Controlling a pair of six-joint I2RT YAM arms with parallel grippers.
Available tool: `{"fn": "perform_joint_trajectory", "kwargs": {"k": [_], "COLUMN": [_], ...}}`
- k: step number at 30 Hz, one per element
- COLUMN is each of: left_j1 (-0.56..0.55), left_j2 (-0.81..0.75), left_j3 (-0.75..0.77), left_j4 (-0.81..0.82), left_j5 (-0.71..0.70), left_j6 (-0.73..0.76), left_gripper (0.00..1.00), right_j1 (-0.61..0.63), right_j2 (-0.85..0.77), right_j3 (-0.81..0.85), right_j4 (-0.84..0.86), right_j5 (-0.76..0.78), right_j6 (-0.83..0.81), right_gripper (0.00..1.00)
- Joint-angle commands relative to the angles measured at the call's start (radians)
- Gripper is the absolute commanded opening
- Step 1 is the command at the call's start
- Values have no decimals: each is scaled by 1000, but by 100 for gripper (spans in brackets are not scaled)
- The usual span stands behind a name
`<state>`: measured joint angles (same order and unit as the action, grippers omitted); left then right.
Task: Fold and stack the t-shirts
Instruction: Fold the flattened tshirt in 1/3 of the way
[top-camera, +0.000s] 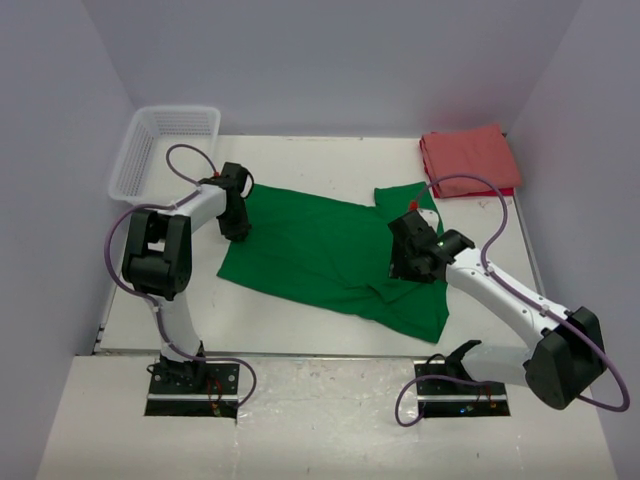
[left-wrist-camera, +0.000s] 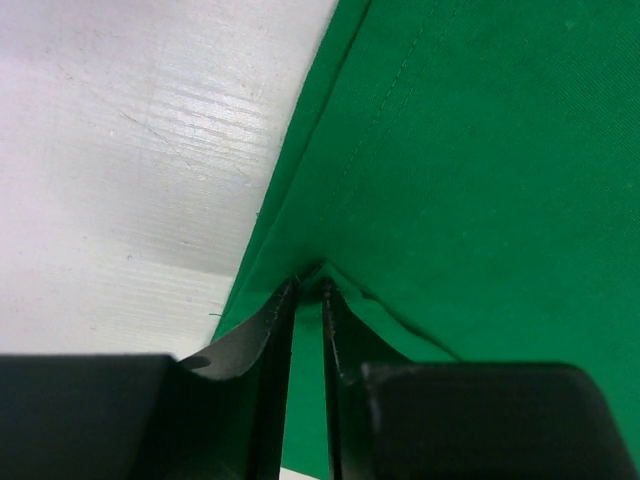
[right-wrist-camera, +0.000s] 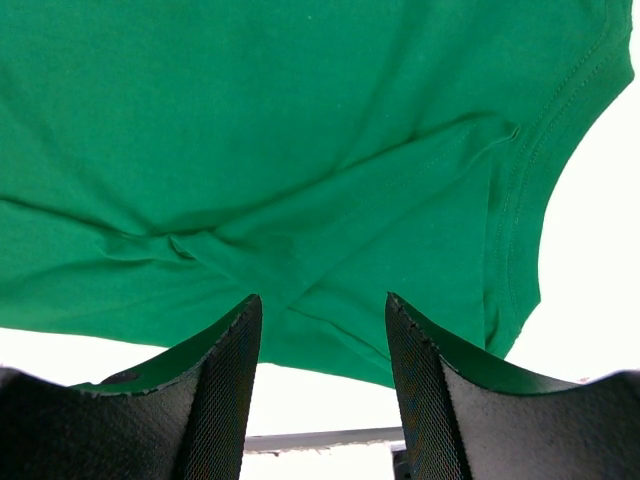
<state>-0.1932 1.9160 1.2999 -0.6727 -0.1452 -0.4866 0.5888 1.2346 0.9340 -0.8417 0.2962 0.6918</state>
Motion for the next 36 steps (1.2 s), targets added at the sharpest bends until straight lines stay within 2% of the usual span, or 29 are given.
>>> {"fn": "perform_joint_trajectory", "kwargs": {"k": [1,3,6,21,28,36], "left_j1": [-6,-6,-5,-5,6,15], "left_j2": [-3,-14,-29,-133,-88,-57], "left_j3": [24,18,9,-30,19,47], "left_j4": [12,16,22,27,-13,-27], "left_j5": [-10,-11,-8,-54,-114,-116], "left_j6": [-4,-6,-7,-17,-35,-56], "left_gripper": [17,13,0,0,0,0], "right_j1": [2,2,2,3,5,3], "right_j2": [-14,-7,3,19,13,32], "right_j3": [-15,-23,-27,-41,-32,-41], "right_j4": [32,39,46,61,47,58], "right_j5": [-6,-11,-18,-34,-28,-46], "right_j6": [11,11,14,14,17,2], "right_gripper": [54,54,54,54,54,54]}}
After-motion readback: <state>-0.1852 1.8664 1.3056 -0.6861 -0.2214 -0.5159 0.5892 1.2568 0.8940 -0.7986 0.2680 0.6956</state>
